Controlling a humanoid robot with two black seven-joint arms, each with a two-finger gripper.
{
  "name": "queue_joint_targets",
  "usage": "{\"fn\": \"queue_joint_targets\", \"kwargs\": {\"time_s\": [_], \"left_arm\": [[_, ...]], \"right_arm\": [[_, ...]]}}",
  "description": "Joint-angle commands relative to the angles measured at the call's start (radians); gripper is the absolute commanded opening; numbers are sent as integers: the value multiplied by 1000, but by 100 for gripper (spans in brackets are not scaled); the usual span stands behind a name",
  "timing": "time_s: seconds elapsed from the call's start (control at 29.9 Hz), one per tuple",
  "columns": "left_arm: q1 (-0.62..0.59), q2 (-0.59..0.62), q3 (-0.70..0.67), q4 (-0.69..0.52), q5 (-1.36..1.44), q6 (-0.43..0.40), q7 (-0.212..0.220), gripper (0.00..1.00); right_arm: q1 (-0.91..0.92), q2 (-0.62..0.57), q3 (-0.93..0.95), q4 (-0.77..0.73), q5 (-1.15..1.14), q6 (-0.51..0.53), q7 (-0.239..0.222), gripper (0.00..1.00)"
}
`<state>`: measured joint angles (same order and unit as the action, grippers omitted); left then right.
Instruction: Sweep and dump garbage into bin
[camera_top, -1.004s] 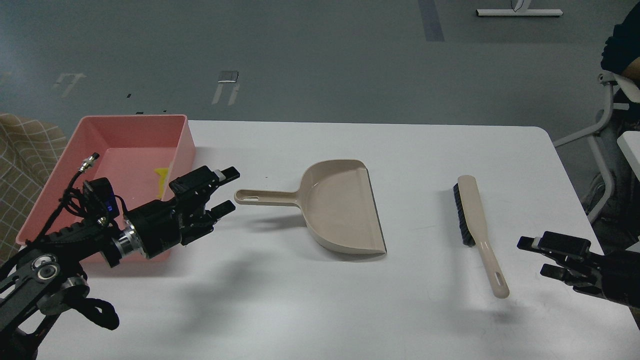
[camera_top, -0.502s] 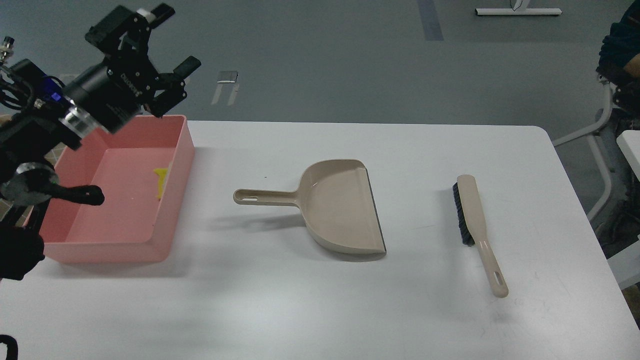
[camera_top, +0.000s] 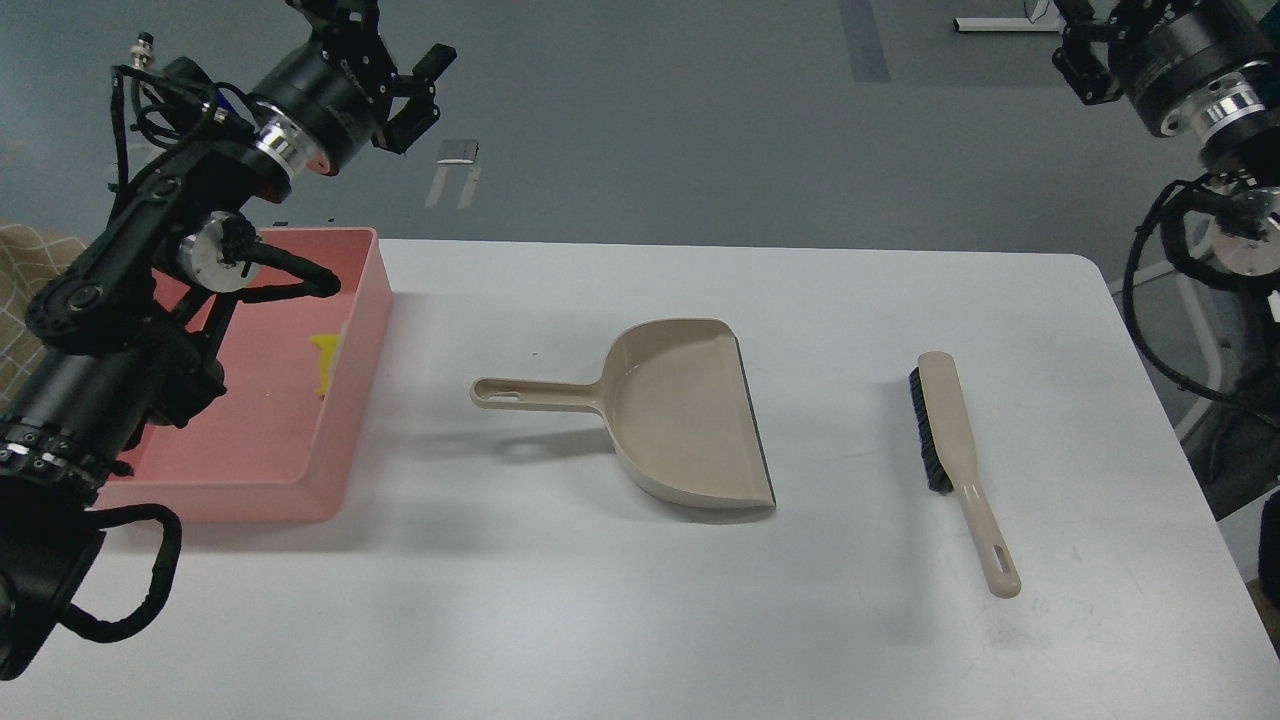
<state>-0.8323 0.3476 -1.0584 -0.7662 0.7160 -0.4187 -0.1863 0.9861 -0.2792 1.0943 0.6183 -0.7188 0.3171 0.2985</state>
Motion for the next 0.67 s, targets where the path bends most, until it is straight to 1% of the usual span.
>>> {"fn": "queue_joint_targets", "kwargs": {"time_s": [0.0, 0.03, 0.13, 0.2, 0.23, 0.27, 0.4, 0.5, 0.64], "left_arm": [[-14, -48, 64, 73, -1, -11, -53, 98], [-14, -58, 67, 85, -12, -17, -71, 98], [-13, -90, 66, 116, -16, -41, -102, 98], [-8, -123, 64, 148, -16, -70, -110, 98], [-7, -131, 63, 157, -18, -70, -110, 98], [-4, -146, 67, 169, -20, -70, -110, 98], [16, -171, 66, 212, -24, -70, -110, 98], [18, -180, 55, 235, -26, -70, -110, 98], [33, -179, 52, 235, -26, -70, -110, 98]], "right_arm": [[43, 119, -57, -124, -1, -12, 154, 97], [57, 155, -77, -168, 2, -13, 189, 97], [59, 216, -94, -209, 12, -6, 190, 98], [42, 250, -93, -203, 15, 5, 190, 99], [34, 261, -93, -203, 15, 14, 190, 99], [16, 279, -91, -203, 15, 52, 190, 99], [-21, 279, -85, -201, 16, 143, 190, 99], [-38, 279, -85, -201, 16, 143, 190, 99], [-44, 279, -80, -200, 19, 149, 190, 99]]}}
